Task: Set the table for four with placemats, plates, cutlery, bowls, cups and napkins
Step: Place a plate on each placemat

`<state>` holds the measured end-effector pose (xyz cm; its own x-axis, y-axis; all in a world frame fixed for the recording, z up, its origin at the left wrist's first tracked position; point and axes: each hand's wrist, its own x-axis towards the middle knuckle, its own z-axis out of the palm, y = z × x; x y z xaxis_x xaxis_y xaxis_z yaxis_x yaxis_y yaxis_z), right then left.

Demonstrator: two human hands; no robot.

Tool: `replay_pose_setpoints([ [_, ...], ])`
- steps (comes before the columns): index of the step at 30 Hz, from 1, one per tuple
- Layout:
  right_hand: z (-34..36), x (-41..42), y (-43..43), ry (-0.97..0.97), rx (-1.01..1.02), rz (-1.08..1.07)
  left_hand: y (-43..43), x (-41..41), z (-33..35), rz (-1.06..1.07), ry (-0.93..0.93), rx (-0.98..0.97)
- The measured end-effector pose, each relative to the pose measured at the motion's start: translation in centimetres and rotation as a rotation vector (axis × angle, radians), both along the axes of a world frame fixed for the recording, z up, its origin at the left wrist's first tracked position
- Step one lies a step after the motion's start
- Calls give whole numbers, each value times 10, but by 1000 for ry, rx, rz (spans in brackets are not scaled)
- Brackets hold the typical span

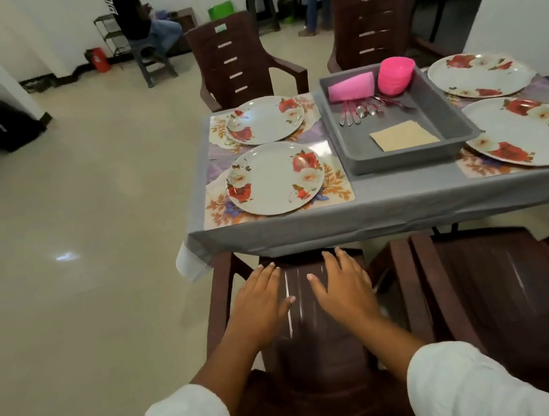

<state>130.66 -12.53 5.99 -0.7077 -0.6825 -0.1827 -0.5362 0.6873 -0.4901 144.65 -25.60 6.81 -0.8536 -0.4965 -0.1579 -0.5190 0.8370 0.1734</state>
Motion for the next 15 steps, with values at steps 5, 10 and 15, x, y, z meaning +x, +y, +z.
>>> replay_pose_setpoints([
  [5,13,83,-42,4,60,-97,-52,63,-7,-68,49,52],
  [10,27,144,-100,37,55,-118,-104,122,-4,-63,102,78],
  [15,26,178,-155,34,5,-171,-154,155,6,-88,134,87],
])
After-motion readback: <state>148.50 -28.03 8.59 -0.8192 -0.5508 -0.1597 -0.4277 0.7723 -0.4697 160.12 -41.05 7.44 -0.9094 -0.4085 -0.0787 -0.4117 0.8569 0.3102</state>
